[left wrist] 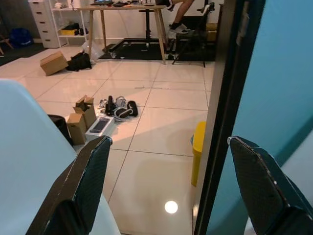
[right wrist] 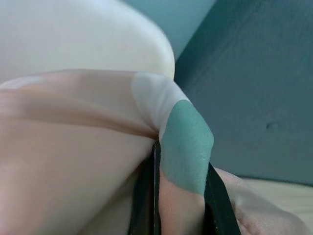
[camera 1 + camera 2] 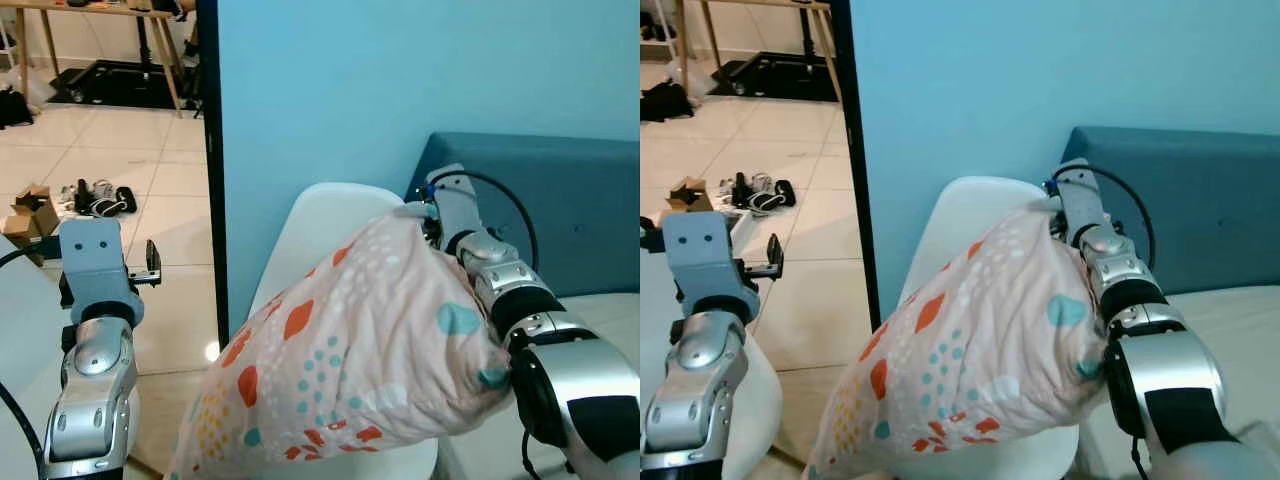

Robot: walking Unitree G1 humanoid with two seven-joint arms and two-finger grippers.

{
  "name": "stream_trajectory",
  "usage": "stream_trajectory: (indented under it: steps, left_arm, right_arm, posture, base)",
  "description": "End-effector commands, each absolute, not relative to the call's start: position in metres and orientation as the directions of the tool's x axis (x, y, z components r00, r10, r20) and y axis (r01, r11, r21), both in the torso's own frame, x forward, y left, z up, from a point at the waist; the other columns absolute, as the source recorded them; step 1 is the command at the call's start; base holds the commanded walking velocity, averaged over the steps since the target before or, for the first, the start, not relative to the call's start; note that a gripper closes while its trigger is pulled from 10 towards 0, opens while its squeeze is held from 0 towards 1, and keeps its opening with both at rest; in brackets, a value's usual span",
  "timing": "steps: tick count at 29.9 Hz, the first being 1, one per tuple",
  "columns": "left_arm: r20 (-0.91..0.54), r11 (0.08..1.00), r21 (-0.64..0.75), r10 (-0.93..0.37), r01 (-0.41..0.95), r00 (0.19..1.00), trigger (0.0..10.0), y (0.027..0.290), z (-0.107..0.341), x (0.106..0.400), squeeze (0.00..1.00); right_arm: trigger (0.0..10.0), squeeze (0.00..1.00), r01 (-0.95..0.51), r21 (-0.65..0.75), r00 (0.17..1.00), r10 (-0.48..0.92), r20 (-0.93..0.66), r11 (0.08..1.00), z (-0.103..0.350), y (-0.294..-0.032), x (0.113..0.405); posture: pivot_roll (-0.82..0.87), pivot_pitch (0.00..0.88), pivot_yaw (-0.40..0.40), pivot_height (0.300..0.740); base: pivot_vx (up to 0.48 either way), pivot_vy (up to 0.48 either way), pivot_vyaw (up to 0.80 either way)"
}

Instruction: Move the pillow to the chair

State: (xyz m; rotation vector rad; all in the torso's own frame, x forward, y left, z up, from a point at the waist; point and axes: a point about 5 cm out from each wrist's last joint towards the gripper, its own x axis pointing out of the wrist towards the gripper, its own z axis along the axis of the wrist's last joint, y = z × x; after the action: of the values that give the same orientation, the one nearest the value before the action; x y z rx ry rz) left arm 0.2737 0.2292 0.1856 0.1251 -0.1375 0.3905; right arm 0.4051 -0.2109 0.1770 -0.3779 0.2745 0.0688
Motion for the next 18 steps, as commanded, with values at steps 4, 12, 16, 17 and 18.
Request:
stream_trajectory:
  steps: [4,12,16,17,18]
  left_arm:
    - [0.126,0.933,0.081,0.339,-0.350,0.932,10.0,0.225,0.181,0.272,0.00]
    - [0.112,0.978,0.011,0.207,-0.209,0.972,10.0,0.220,0.186,0.273,0.00]
    - [0.062,0.996,-0.006,0.094,-0.094,0.994,10.0,0.212,0.183,0.271,0.00]
    - [0.055,0.997,-0.010,0.081,-0.081,0.995,10.0,0.211,0.182,0.270,0.00]
    - [0.049,0.997,-0.029,0.074,-0.073,0.996,10.0,0.211,0.182,0.269,0.00]
  right_arm:
    - [10.0,0.00,-0.151,-0.342,0.947,0.037,-0.318,0.927,0.161,-0.204,0.401]
    - [10.0,0.00,-0.203,-0.367,0.931,0.064,-0.358,0.908,0.147,-0.194,0.398]
    - [10.0,0.00,-0.224,-0.388,0.924,0.068,-0.377,0.894,0.139,-0.191,0.395]
    - [10.0,0.00,-0.227,-0.386,0.923,0.071,-0.378,0.894,0.139,-0.191,0.395]
    - [10.0,0.00,-0.230,-0.389,0.922,0.072,-0.381,0.892,0.138,-0.190,0.394]
  posture:
    - [0.07,0.000,-0.112,0.635]
    - [0.08,0.013,-0.115,0.605]
    - [0.08,0.030,-0.115,0.585]
    - [0.08,0.030,-0.115,0.580]
    - [0.08,0.036,-0.114,0.575]
  base:
    - [0.000,0.000,0.00]
    - [0.000,0.000,0.00]
    - [0.000,0.000,0.00]
    - [0.000,0.000,0.00]
    - [0.000,0.000,0.00]
